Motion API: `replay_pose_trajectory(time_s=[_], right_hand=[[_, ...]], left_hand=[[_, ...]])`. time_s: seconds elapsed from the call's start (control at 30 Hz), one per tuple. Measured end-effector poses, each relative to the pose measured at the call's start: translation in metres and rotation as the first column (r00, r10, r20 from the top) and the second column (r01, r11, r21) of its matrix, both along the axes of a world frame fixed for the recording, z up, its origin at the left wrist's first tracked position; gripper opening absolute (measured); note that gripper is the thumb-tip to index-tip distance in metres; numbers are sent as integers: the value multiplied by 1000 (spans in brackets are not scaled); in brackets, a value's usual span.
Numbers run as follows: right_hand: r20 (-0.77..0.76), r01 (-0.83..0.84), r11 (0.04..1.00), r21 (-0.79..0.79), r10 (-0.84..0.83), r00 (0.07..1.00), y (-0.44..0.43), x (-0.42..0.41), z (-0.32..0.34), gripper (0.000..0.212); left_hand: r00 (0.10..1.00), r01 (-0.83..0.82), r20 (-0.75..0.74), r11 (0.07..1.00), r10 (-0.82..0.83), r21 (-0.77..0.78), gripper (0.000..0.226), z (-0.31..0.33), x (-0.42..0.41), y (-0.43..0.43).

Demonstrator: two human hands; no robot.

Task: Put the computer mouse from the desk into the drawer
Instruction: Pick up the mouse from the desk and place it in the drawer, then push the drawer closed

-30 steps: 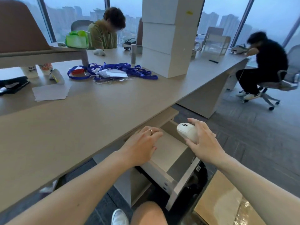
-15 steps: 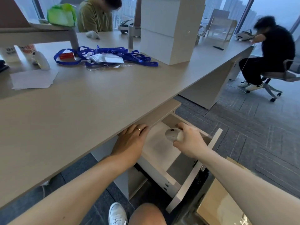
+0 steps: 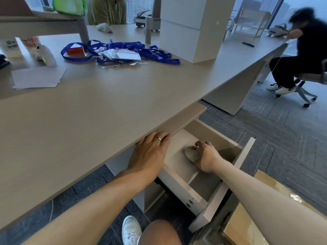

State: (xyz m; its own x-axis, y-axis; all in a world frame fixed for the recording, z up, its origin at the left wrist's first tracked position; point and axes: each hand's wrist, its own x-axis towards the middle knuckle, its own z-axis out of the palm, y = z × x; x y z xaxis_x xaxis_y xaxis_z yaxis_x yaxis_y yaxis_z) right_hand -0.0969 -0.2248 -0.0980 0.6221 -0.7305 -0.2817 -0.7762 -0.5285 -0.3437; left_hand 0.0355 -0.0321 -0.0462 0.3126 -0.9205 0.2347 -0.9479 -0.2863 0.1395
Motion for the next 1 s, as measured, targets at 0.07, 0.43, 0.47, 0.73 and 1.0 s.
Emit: replay_pose_trajectory(time_s=[0.07, 0.43, 0.47, 0.73, 1.0], right_hand=[[3, -4, 1000, 14, 4, 1000, -2, -1, -3, 72], [-107, -36, 999, -11, 34, 994, -3, 8, -17, 77], [-112, -43, 999, -10, 42, 993, -2, 9, -17, 78], [-135, -131, 986, -100, 117, 984, 10, -3, 20, 88], [331, 322, 934, -155, -258, 908, 12, -89, 73, 84]], left_hand=[[1000, -3, -4, 1000, 3, -7, 82, -1, 0, 0], [1000, 9, 1, 1000, -9, -21, 84, -2, 1, 1], [1000, 10, 4, 1000, -10, -17, 85, -3, 2, 1], [1000, 17, 3, 1000, -17, -27, 82, -4, 3, 2], [999, -20, 29, 998, 19, 53, 101, 1, -3, 2]])
